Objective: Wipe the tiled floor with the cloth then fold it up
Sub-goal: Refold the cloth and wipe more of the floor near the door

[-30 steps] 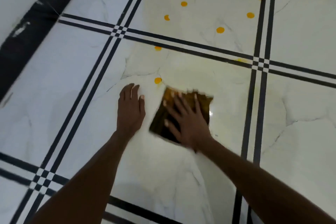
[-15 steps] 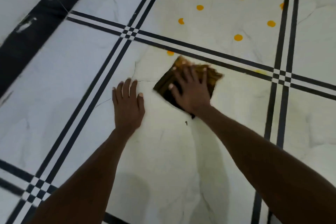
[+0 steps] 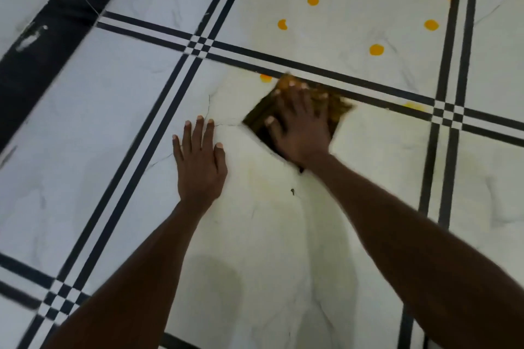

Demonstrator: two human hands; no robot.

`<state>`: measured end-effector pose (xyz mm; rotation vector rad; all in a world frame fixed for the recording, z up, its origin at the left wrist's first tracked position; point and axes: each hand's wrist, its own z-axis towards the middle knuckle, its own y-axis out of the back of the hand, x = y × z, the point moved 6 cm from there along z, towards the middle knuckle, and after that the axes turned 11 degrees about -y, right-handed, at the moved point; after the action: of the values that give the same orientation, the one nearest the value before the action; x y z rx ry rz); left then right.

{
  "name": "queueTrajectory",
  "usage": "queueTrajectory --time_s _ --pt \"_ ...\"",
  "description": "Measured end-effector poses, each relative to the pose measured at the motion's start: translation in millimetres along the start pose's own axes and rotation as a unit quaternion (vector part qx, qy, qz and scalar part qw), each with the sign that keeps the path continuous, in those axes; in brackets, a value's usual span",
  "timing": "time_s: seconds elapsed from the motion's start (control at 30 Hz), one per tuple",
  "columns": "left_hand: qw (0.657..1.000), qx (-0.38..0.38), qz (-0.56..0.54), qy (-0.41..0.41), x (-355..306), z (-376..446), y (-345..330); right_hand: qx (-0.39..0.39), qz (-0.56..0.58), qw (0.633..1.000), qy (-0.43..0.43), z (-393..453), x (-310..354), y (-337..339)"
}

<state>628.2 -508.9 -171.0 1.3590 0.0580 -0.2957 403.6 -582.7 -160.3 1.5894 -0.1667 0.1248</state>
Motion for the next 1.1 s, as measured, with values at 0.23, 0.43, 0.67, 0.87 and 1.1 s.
queueTrajectory --time_s 0.23,0.43,0.67,0.87,1.1 --pt "1.0 0.015 -0.02 -0.007 1 -3 4 0.041 -0.031 0.988 0.144 -187 -65 10" --pt "1.0 0.004 -0.008 -0.011 -3 -2 2 0.026 -0.019 0.991 -0.13 -251 -104 20" --pt "1.0 0.009 -0.026 -0.013 2 -3 2 0.036 0.026 0.989 0.14 -122 -9 -2" --pt "1.0 0.005 -0.023 -0.006 0 -1 4 0.016 0.013 0.993 -0.117 -43 -156 25" --pt "0.999 0.0 -0.022 -0.029 6 42 10 0.05 -0.046 0.989 0.128 -46 -104 11"
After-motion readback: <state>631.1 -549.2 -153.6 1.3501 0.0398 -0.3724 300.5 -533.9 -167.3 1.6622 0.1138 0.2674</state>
